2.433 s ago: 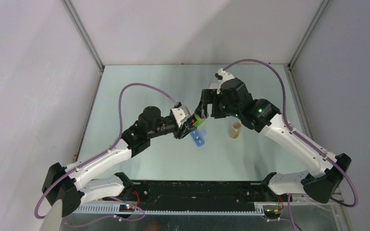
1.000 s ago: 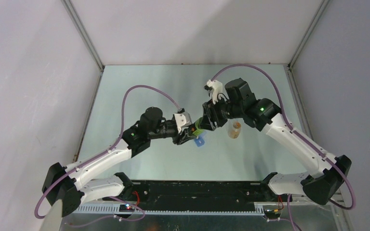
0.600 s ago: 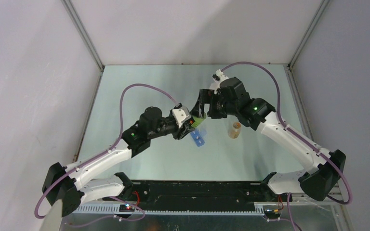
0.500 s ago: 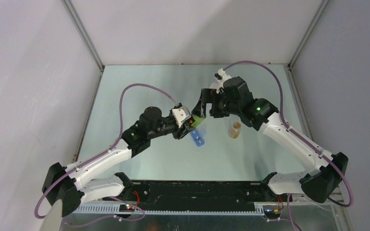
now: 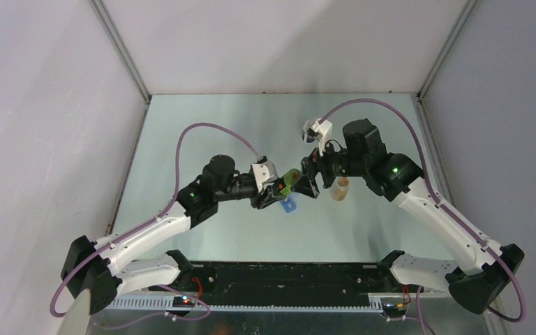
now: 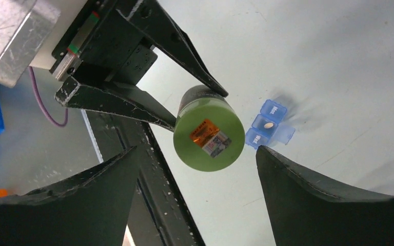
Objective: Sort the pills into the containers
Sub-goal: Screw the lid of the pill bottle onto the pill bottle.
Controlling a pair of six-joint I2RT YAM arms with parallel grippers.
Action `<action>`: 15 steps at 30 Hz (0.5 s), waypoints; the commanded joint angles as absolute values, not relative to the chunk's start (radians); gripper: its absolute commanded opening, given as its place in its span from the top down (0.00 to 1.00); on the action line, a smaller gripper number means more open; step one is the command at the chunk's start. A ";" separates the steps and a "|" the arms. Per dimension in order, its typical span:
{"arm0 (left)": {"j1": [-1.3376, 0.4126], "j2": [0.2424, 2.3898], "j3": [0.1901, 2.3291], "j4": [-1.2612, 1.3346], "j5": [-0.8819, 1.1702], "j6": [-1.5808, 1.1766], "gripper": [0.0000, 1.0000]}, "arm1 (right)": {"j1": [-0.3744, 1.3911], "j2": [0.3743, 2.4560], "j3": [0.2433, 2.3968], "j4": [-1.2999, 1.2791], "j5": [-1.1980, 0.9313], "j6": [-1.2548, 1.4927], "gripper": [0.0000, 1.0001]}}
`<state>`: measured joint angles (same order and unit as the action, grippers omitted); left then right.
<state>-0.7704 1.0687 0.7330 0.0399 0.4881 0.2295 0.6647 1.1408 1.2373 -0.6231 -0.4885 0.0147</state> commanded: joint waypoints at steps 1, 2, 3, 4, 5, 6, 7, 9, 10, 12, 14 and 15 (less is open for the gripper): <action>-0.774 1.043 0.783 0.019 0.609 0.291 1.00 | 0.686 1.143 1.242 -0.628 -0.556 -0.123 0.15; -0.774 1.040 0.784 0.015 0.615 0.301 1.00 | 0.694 1.149 1.244 -0.628 -0.552 -0.125 0.16; -0.774 1.038 0.785 0.010 0.624 0.304 1.00 | 0.698 1.152 1.247 -0.630 -0.548 -0.128 0.20; -0.774 1.035 0.784 0.010 0.631 0.307 1.00 | 0.707 1.159 1.249 -0.632 -0.539 -0.131 0.21; -0.774 1.035 0.784 0.011 0.635 0.308 1.00 | 0.711 1.162 1.251 -0.634 -0.534 -0.134 0.23; -0.773 1.033 0.783 0.012 0.643 0.309 1.00 | 0.718 1.170 1.252 -0.635 -0.525 -0.134 0.25; -0.773 1.034 0.783 0.013 0.647 0.310 1.00 | 0.723 1.173 1.252 -0.634 -0.520 -0.132 0.26; -0.774 1.035 0.782 0.016 0.656 0.310 1.00 | 0.726 1.186 1.255 -0.632 -0.513 -0.122 0.27; -0.775 1.036 0.782 0.017 0.656 0.309 1.00 | 0.728 1.194 1.257 -0.631 -0.512 -0.115 0.28; -0.773 1.036 0.783 0.017 0.657 0.311 1.00 | 0.730 1.201 1.258 -0.626 -0.506 -0.101 0.30; -0.773 1.033 0.782 0.018 0.655 0.311 1.00 | 0.730 1.203 1.258 -0.620 -0.495 -0.085 0.36; -0.774 1.033 0.781 0.020 0.653 0.311 1.00 | 0.729 1.204 1.258 -0.617 -0.488 -0.072 0.41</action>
<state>-0.7704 1.0641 0.7334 -0.0143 0.6212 0.2886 0.7254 1.2015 1.2369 -0.6334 -0.5137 -0.0990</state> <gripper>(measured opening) 0.525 0.654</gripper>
